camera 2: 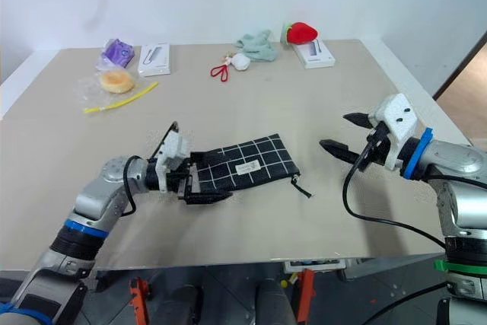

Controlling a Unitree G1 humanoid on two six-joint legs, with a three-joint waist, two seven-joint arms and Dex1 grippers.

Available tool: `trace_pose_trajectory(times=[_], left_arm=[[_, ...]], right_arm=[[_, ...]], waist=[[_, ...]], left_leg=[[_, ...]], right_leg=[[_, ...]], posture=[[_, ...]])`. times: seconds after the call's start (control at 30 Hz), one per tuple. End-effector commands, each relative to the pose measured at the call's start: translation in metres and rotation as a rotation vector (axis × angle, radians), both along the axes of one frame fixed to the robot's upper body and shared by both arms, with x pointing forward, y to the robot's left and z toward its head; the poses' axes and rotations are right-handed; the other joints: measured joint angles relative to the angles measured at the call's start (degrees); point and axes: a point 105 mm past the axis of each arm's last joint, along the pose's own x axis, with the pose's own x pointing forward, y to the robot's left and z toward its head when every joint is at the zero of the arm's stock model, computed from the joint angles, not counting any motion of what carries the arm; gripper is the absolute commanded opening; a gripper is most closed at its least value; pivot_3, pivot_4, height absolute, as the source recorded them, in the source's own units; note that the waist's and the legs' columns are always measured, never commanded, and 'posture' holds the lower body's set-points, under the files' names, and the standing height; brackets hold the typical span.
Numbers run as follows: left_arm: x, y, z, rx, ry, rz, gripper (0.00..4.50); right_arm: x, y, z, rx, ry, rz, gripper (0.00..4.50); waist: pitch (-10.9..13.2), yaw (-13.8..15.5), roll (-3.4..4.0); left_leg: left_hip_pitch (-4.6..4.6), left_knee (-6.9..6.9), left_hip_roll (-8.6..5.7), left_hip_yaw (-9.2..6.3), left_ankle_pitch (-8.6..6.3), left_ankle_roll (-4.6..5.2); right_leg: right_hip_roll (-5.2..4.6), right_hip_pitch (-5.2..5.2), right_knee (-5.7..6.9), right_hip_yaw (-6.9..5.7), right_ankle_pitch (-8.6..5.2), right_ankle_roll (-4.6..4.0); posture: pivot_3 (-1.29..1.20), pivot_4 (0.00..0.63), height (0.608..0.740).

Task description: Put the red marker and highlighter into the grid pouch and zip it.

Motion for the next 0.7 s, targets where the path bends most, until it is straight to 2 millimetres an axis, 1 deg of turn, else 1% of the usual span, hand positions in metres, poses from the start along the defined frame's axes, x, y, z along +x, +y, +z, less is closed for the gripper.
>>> trace_pose_trajectory(times=[0.03,0.07,0.1,0.13,0.27,0.3,0.43,0.57,0.7], left_arm=[[0.022,0.049,0.022,-0.064,0.022,0.266,4.45],[0.028,0.064,0.022,-0.055,0.024,0.355,4.45],[0.032,0.073,0.023,-0.047,0.023,0.412,4.45],[0.032,0.089,0.019,-0.016,0.032,0.469,4.45],[0.019,0.129,0.006,0.097,0.053,0.577,4.45],[0.017,0.134,0.004,0.113,0.052,0.591,4.45],[0.007,0.156,0.0,0.18,0.061,0.626,4.45],[0.003,0.17,0.002,0.218,0.047,0.654,4.45],[0.001,0.172,0.0,0.214,0.064,0.652,4.45]], right_arm=[[-0.005,-0.019,-0.005,0.036,0.065,-0.085,4.5],[-0.008,-0.022,-0.011,0.046,0.103,-0.091,4.5],[-0.01,-0.023,-0.014,0.055,0.129,-0.093,4.5],[-0.011,-0.026,-0.017,0.076,0.149,-0.104,4.5],[-0.012,-0.034,-0.025,0.121,0.195,-0.125,4.5],[-0.012,-0.036,-0.026,0.129,0.202,-0.134,4.5],[-0.011,-0.047,-0.043,0.065,0.251,-0.155,4.5],[-0.004,-0.046,-0.04,0.084,0.239,-0.142,4.5],[-0.002,-0.044,-0.039,0.073,0.23,-0.132,4.5]], waist=[[0.0,-0.05,0.0],[0.0,-0.06,0.0],[0.0,-0.07,0.0],[0.0,-0.08,0.0],[0.01,-0.18,0.01],[0.01,-0.11,0.01],[0.05,0.14,-0.07],[0.06,0.01,-0.07],[0.06,-0.06,-0.07]], left_leg=[[0.0,-0.01,0.01,0.0,0.0,0.0],[0.01,-0.02,0.02,0.0,-0.01,0.01],[0.01,-0.03,0.02,0.0,-0.01,0.01],[0.01,-0.03,0.02,0.01,-0.01,0.02],[0.02,-0.06,0.02,0.1,-0.02,0.03],[0.01,-0.06,0.02,0.09,-0.02,0.03],[-0.02,-0.03,0.02,0.1,-0.01,0.02],[-0.04,-0.02,0.03,0.16,-0.01,0.0],[-0.02,-0.05,0.06,0.17,-0.01,0.0]], right_leg=[[0.02,-0.01,0.0,0.0,0.0,0.0],[0.02,-0.02,0.01,0.0,-0.01,-0.01],[0.02,-0.02,0.01,0.0,-0.01,-0.02],[0.02,-0.02,0.0,0.0,-0.01,-0.02],[0.02,-0.05,-0.01,0.08,-0.02,-0.02],[0.02,-0.06,-0.01,0.08,-0.03,-0.03],[0.02,-0.02,-0.01,0.07,-0.12,-0.21],[0.01,-0.02,-0.01,0.11,-0.17,-0.3],[0.02,-0.04,-0.01,0.11,-0.14,-0.24]], posture=[[0.0,0.15,0.74],[0.0,0.15,0.74],[0.0,0.15,0.74],[0.0,0.15,0.74],[0.0,0.15,0.74],[0.0,0.15,0.74],[0.0,0.15,0.74],[0.0,0.15,0.74],[0.0,0.15,0.74]])
